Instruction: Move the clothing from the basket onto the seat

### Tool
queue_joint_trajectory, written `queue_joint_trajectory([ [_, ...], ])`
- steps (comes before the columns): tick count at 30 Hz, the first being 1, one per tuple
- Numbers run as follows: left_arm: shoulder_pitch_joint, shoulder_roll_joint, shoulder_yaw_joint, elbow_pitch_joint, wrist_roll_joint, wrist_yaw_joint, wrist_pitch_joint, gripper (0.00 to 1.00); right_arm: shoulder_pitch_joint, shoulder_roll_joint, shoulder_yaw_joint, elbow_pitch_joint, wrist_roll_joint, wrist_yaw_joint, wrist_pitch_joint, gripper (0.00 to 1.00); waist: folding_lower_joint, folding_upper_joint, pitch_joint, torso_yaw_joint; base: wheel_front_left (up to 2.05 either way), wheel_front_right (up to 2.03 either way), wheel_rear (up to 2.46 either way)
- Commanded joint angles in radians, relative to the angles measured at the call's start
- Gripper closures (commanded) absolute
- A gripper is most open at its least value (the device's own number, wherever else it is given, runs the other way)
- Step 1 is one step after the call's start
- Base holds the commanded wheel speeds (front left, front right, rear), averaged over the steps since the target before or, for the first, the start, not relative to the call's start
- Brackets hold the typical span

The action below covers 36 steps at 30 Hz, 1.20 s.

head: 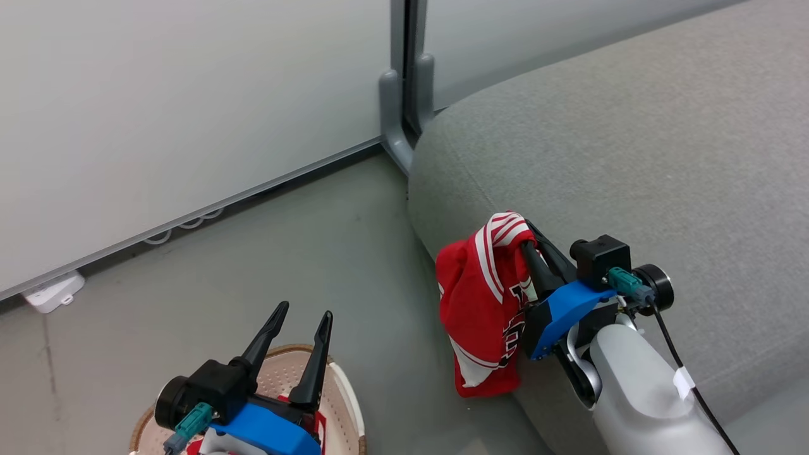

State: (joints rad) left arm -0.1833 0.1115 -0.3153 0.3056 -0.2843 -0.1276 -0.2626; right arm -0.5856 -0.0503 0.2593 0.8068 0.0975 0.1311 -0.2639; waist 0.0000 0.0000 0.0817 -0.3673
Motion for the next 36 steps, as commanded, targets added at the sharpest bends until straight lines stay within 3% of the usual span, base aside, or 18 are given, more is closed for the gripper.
queue_joint_trajectory([
  [1,-0.010,0.009,0.003,-0.003,0.005,-0.004,-0.003,0.00,0.000,0.000,0.001,-0.006,0.006,-0.001,-0.001,1.00,0.0000,0.0000,0.020,-0.059,0.00,0.00,0.00],
  [9,-0.022,0.023,-0.018,-0.002,-0.001,-0.004,-0.003,0.00,0.020,0.000,-0.016,-0.018,0.011,-0.001,-0.001,1.00,0.0000,0.0000,0.033,-0.146,0.00,0.00,0.00],
  [17,-0.028,0.030,-0.028,-0.005,-0.003,-0.005,-0.003,0.00,0.025,0.000,-0.021,-0.025,0.016,-0.001,-0.001,1.00,0.0000,0.0000,0.040,-0.166,0.00,0.00,0.00],
  [25,-0.040,0.038,-0.033,-0.003,-0.006,-0.005,-0.003,0.00,-0.002,0.000,-0.046,-0.026,0.024,-0.001,-0.001,1.00,0.0000,0.0000,0.064,-0.149,0.00,0.00,0.00],
  [31,-0.064,0.060,-0.035,-0.013,0.005,-0.005,-0.003,0.00,-0.134,-0.002,-0.170,-0.026,-0.039,-0.001,0.011,1.00,0.0000,0.0000,0.128,-0.121,0.00,0.00,0.00],
  [36,-0.127,0.089,-0.078,-0.023,0.010,-0.005,-0.003,0.00,-0.285,-0.106,-0.270,-0.038,-0.123,-0.001,0.070,1.00,0.0000,0.0000,0.219,-0.061,0.00,0.00,0.00],
])
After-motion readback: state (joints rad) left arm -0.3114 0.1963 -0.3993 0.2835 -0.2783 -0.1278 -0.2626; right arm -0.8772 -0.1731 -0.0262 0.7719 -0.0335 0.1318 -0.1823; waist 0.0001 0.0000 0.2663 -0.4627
